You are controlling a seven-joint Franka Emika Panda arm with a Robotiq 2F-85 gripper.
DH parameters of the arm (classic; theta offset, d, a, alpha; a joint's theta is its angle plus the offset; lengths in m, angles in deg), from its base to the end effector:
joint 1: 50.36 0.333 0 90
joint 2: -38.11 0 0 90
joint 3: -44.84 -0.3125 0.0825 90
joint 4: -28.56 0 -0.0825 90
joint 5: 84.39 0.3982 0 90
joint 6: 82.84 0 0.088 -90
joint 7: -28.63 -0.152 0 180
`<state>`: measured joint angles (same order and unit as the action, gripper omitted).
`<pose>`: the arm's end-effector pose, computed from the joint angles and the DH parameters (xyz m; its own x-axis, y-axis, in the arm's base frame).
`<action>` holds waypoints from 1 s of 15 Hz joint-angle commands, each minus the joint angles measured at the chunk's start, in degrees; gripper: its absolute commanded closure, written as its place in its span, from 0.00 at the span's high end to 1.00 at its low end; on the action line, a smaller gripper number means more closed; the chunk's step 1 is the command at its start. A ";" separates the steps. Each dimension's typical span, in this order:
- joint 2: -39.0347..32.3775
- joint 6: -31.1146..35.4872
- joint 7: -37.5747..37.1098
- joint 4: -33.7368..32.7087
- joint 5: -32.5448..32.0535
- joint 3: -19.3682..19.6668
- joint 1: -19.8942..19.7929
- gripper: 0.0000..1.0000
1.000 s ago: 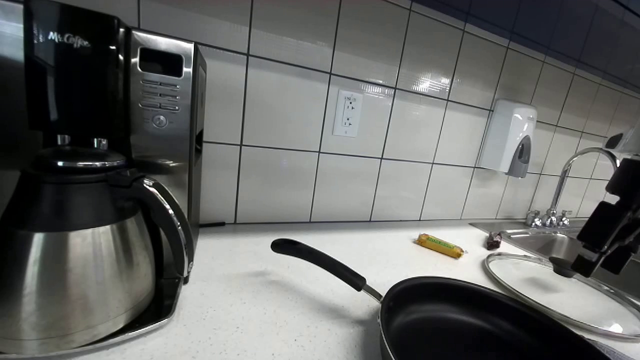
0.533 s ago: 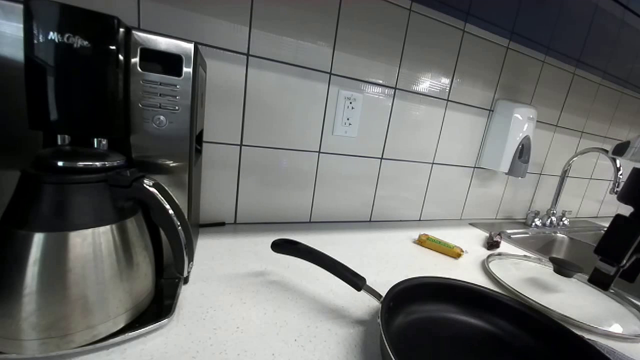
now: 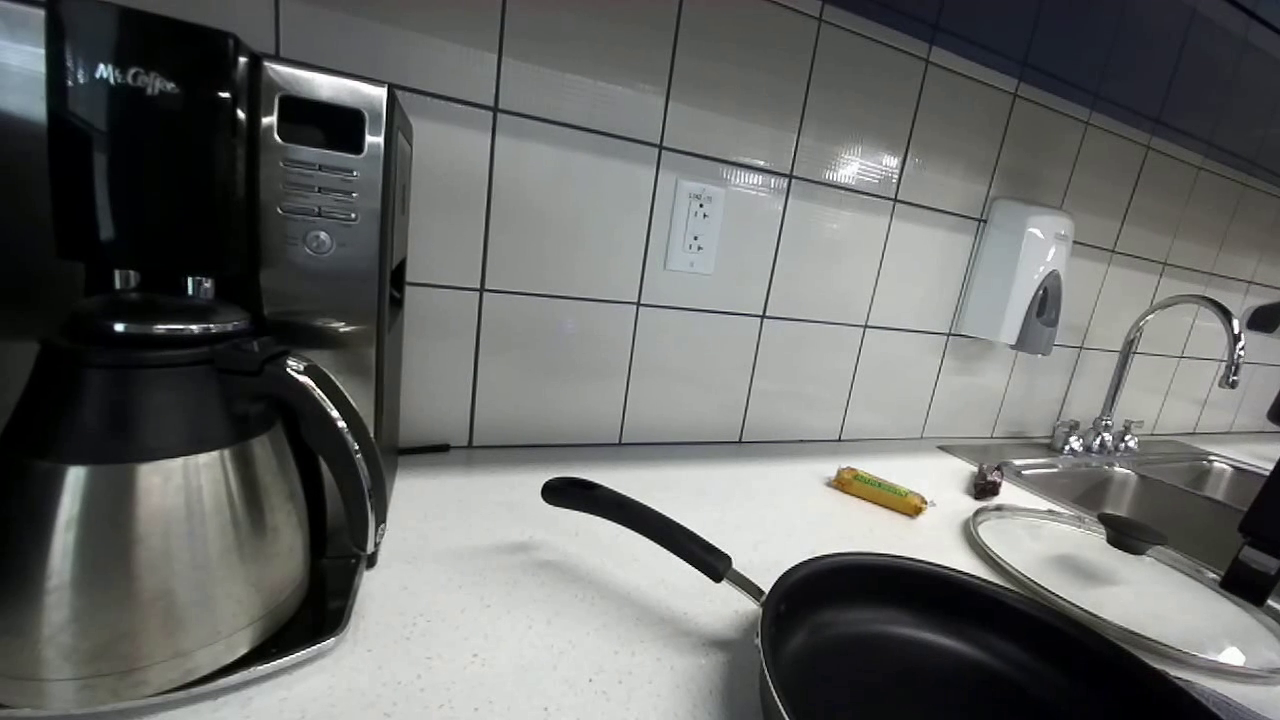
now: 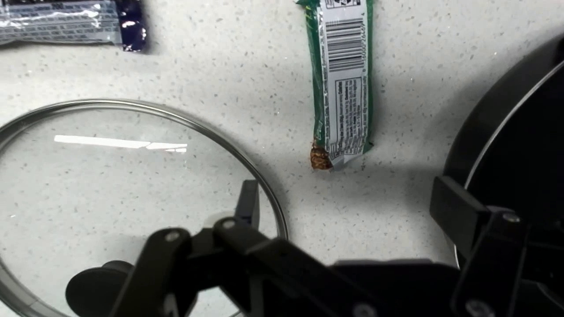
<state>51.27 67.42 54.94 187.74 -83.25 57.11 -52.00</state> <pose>0.3887 -0.0886 0.2250 0.9759 0.2001 0.0872 0.2028 -0.9789 -0.0232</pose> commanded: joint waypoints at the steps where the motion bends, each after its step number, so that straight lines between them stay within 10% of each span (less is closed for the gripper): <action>1: -0.91 0.72 4.60 -0.01 0.48 0.83 -0.08 1.00; 15: -10.41 3.17 6.88 0.00 -0.63 -1.93 -0.68 1.00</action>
<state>42.90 68.72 61.18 187.74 -83.28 56.86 -51.91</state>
